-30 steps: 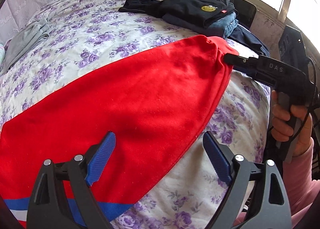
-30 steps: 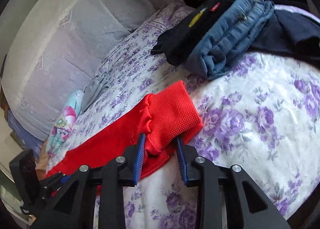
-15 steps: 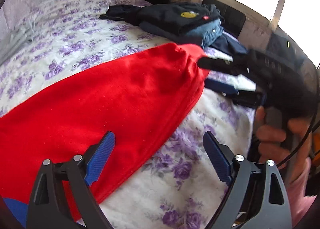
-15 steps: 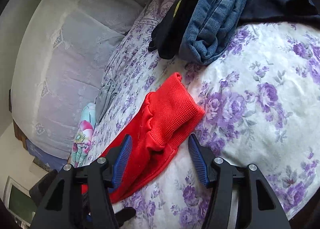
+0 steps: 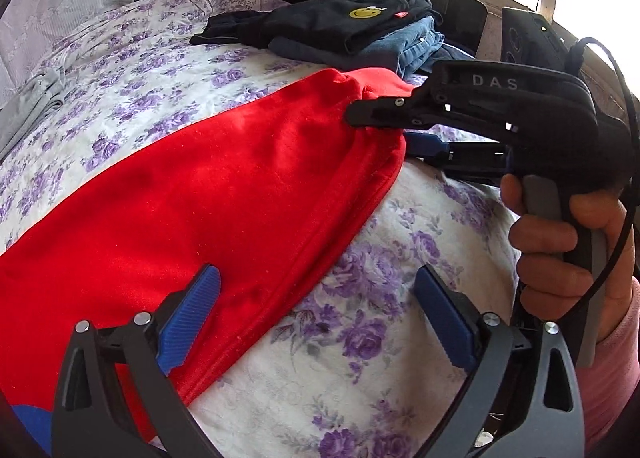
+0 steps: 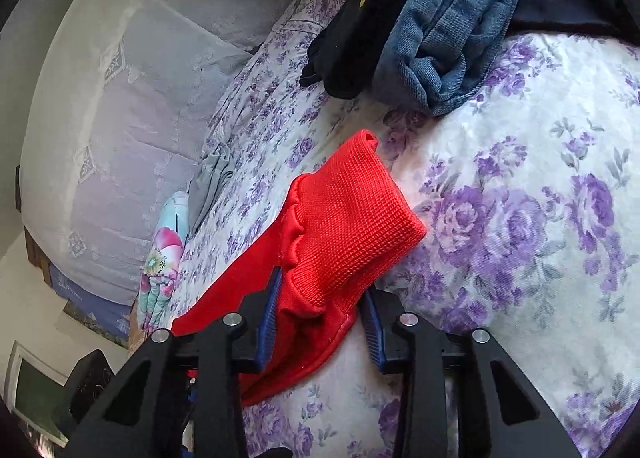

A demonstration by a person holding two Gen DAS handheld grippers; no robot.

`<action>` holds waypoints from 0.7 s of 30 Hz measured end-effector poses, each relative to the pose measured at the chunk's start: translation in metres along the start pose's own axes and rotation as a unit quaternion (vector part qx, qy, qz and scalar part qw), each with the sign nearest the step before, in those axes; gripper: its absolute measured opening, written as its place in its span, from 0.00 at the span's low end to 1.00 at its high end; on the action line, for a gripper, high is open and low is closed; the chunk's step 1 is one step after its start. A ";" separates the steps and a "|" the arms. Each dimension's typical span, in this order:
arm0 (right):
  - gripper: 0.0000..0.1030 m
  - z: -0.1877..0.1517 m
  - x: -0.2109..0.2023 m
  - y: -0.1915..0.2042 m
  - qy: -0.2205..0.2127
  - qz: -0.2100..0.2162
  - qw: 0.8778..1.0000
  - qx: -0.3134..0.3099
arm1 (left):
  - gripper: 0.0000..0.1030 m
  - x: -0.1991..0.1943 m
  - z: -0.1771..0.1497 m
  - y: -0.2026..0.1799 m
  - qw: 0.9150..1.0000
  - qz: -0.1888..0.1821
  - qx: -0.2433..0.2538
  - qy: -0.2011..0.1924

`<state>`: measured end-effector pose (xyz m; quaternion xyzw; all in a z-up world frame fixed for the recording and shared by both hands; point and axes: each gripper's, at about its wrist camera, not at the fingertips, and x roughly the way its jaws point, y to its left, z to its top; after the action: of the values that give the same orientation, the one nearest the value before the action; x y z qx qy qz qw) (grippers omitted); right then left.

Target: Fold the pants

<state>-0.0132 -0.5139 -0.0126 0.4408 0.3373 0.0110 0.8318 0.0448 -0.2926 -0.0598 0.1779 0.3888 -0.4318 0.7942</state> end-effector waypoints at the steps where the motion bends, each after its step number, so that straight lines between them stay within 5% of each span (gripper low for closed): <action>1: 0.32 -0.001 -0.001 0.001 -0.003 -0.006 1.000 -0.002 | 0.93 0.000 0.000 -0.001 1.000 0.002 0.002 0.001; 9: 0.26 -0.010 0.002 0.027 -0.025 -0.083 0.994 -0.073 | 0.94 0.000 0.000 0.000 1.000 -0.003 0.001 0.000; 15: 0.24 -0.015 0.000 0.052 -0.048 -0.135 0.980 -0.139 | 0.93 -0.031 -0.003 0.038 0.996 -0.053 -0.069 -0.021; 18: 0.23 -0.022 -0.007 0.082 -0.073 -0.165 0.963 -0.201 | 0.94 -0.069 -0.017 0.081 0.991 -0.041 -0.114 -0.061; 21: 0.23 -0.038 -0.009 0.126 -0.112 -0.204 0.928 -0.292 | 0.94 -0.111 -0.041 0.130 0.982 -0.003 -0.164 -0.099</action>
<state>-0.0066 -0.4122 0.0708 0.0983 0.3066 -0.1104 0.9403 0.0970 -0.1328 -0.0071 0.0010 0.3739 -0.3799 0.8461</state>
